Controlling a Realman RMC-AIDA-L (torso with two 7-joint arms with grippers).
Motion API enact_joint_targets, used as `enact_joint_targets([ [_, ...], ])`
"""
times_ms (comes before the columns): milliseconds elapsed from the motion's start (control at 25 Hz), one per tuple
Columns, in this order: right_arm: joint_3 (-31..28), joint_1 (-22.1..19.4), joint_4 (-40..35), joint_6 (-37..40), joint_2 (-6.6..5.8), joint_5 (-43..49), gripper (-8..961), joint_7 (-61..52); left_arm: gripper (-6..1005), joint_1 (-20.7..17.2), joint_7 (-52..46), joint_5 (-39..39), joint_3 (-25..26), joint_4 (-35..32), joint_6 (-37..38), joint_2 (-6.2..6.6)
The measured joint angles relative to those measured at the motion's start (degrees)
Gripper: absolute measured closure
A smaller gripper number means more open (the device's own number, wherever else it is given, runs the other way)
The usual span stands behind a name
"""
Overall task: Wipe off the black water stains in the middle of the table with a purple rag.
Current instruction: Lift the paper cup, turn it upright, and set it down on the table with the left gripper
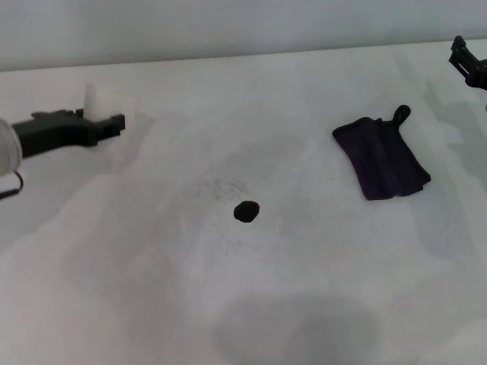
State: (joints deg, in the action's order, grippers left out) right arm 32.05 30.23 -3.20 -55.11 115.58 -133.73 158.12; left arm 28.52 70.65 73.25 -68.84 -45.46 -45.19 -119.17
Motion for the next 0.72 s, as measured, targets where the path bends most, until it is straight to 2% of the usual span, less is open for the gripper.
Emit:
enact_joint_targets([
  [200,-0.07,0.01,-0.46,0.01,0.0,-0.04,80,-0.08,320,-2.27,27.98,27.3,-3.44,10.29,2.95,-0.25],
  [440,-0.07,0.82,-0.58,0.09,0.01,-0.05,80,-0.1,319,-1.65,58.28,55.08,-3.63,24.46,-1.52,-0.52],
  [640,-0.06,2.06,-0.59,0.21,0.07,-0.04,80,-0.1,319,0.16,74.06,68.52,-3.66,35.34,-8.94,-1.13],
  [720,-0.06,2.47,-0.6,0.29,0.03,-0.04,80,-0.1,319,0.5,76.28,71.03,-3.67,37.46,-10.11,-1.19],
])
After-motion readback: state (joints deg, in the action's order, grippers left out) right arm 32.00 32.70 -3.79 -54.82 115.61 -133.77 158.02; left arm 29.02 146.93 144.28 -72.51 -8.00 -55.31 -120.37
